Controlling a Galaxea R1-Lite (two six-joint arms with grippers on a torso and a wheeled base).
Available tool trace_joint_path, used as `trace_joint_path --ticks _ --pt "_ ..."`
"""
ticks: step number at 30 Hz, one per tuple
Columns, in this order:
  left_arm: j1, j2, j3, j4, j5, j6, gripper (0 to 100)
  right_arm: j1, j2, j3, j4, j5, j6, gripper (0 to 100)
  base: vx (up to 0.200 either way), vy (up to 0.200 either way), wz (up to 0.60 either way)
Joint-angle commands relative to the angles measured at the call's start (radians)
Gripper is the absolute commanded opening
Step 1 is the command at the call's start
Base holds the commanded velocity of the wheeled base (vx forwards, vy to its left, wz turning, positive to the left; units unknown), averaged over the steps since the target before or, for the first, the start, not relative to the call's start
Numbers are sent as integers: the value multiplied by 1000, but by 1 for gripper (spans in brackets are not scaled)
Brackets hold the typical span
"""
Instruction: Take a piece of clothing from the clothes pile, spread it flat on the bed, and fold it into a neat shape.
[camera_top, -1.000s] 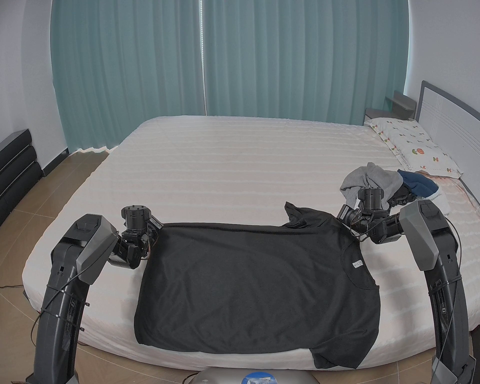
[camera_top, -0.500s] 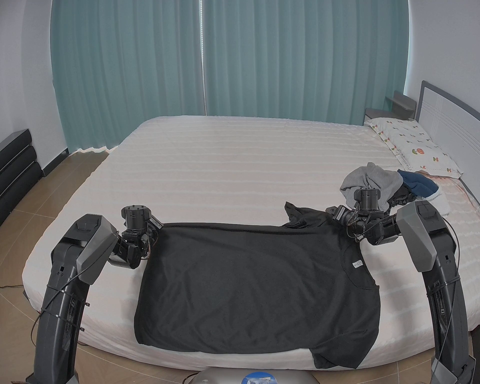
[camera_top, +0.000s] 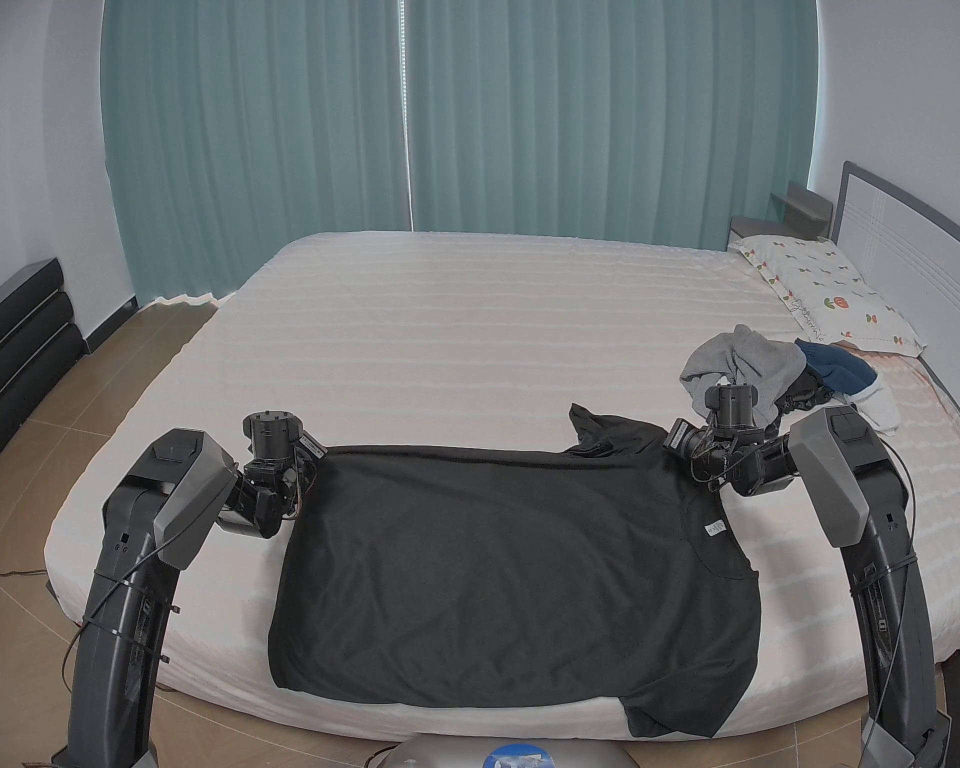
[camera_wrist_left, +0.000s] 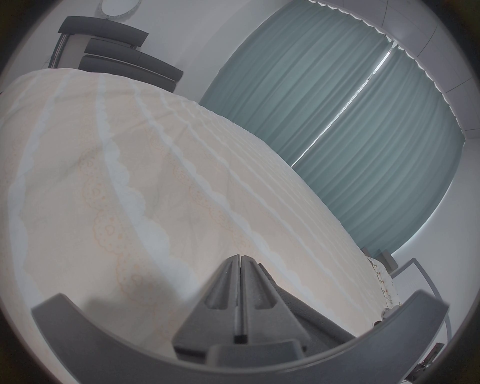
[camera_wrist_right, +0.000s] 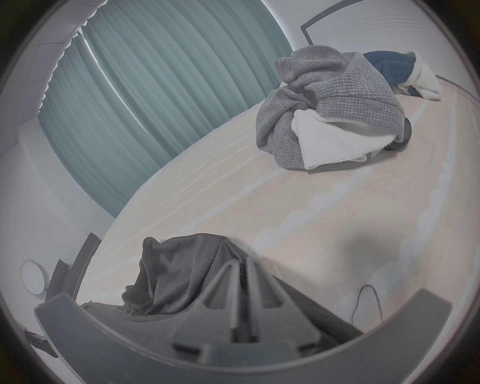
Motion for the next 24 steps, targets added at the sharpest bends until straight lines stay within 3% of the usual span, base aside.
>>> trace_joint_path --ticks 1,8,24 --pt "0 4 0 0 1 0 0 -1 4 -7 -5 -1 2 0 0 0 0" --pt "0 8 -17 -5 1 1 0 -9 43 -104 -2 -88 25 0 0 0 0" --pt "0 54 -140 -22 68 1 0 -32 32 -104 -154 -116 43 0 0 0 0"
